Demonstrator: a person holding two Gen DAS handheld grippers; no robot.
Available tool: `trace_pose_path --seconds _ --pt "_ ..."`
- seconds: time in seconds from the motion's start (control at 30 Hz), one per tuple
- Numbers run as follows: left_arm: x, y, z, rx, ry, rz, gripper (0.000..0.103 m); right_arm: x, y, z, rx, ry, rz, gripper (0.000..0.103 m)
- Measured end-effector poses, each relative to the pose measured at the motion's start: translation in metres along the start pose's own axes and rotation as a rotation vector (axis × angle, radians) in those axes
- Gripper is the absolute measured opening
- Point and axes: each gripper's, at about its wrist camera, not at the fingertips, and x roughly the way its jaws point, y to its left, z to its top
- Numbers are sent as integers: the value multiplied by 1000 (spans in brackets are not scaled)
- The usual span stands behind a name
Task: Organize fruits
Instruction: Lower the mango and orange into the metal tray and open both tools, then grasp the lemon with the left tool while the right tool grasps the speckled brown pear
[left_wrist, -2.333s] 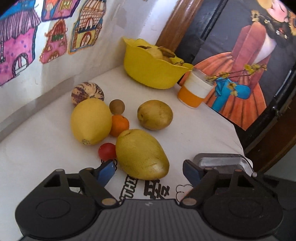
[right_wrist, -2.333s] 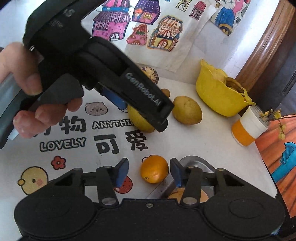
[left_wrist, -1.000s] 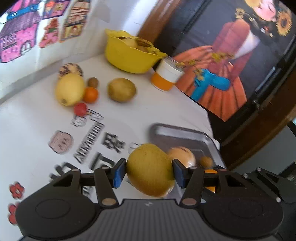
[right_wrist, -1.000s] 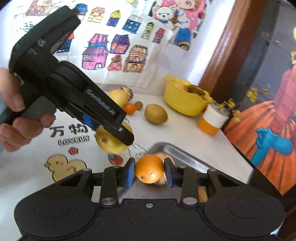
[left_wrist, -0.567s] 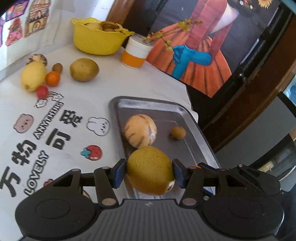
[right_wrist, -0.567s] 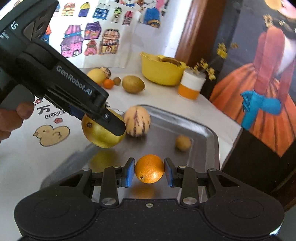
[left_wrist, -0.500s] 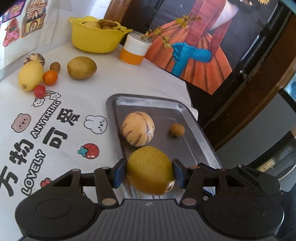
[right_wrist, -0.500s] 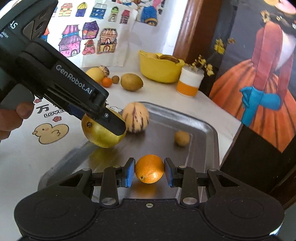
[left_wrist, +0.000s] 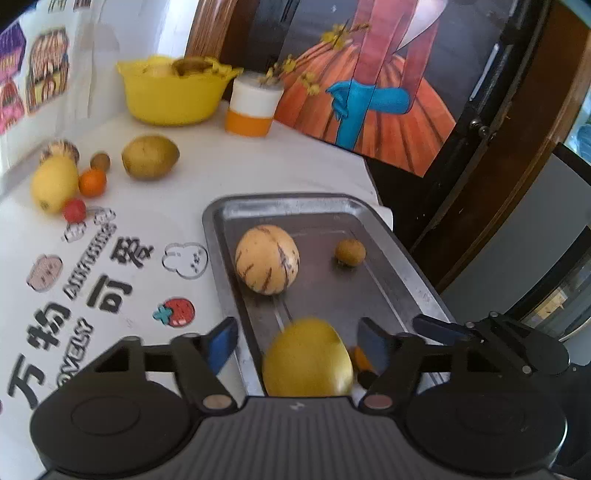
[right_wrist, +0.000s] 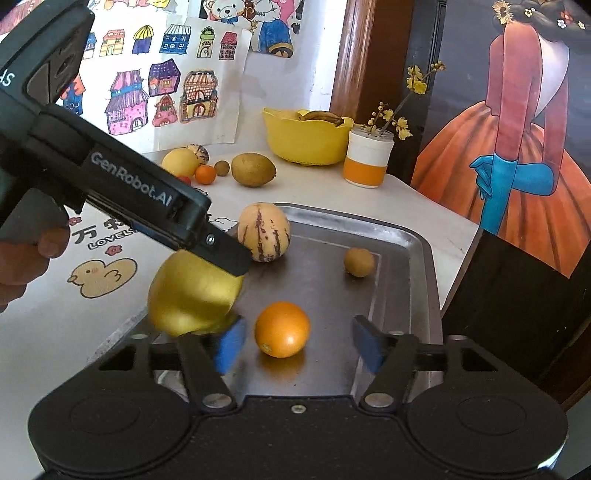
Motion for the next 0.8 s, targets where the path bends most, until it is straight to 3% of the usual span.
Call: trace_pose_path --seconds 0.23,0.4,0.8 --pt "-26 8 0 -9 -74 -14 99 -20 8 4 -9 -35 -19 102" --pt "-44 23 -8 -13 -112 3 102 -34 17 5 -29 -34 -36 102" --pt "-73 85 -50 -81 -79 71 102 -59 52 3 -44 41 1 102"
